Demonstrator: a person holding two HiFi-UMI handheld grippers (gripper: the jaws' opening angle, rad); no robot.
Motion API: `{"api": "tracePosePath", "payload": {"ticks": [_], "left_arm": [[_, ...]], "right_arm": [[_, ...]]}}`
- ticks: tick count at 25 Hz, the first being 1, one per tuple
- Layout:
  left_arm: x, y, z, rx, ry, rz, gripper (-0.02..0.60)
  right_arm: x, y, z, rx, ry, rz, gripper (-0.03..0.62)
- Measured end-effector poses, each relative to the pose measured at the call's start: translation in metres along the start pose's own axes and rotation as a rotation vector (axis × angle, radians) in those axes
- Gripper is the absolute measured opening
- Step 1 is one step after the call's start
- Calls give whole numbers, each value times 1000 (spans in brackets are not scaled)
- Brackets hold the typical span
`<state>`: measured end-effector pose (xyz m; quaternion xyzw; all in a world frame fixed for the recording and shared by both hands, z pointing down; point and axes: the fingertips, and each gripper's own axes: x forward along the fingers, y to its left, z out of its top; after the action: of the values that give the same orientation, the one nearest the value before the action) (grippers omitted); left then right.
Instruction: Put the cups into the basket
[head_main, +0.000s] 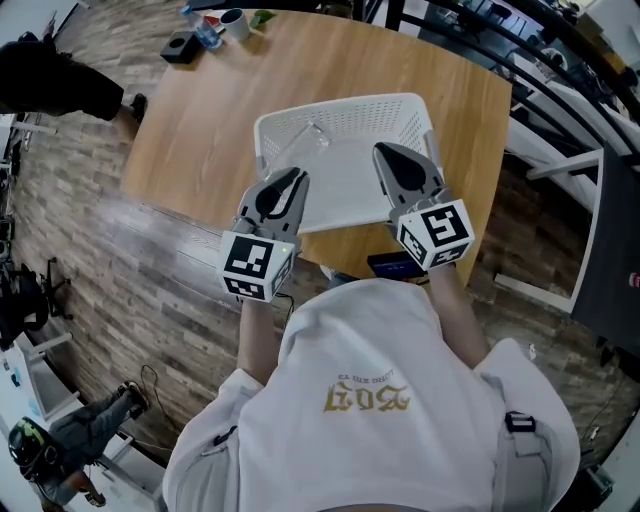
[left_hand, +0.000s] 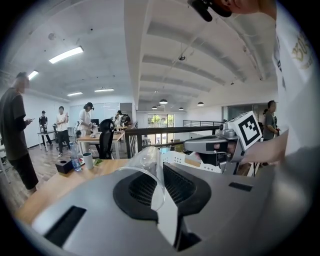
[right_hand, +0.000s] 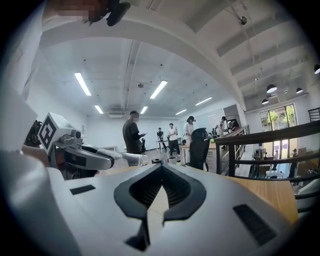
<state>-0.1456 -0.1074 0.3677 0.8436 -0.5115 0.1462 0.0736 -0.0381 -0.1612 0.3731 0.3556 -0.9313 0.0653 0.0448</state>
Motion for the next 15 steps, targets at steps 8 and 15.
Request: {"api": "tracePosePath", "payload": {"ticks": [8, 15], "left_arm": [[14, -3, -13, 45, 82, -40, 41], [18, -6, -14, 77, 111, -58, 41]], "right_arm": [[12, 5, 0, -84, 33, 35, 11], [17, 5, -7, -137, 76, 52, 11]]}}
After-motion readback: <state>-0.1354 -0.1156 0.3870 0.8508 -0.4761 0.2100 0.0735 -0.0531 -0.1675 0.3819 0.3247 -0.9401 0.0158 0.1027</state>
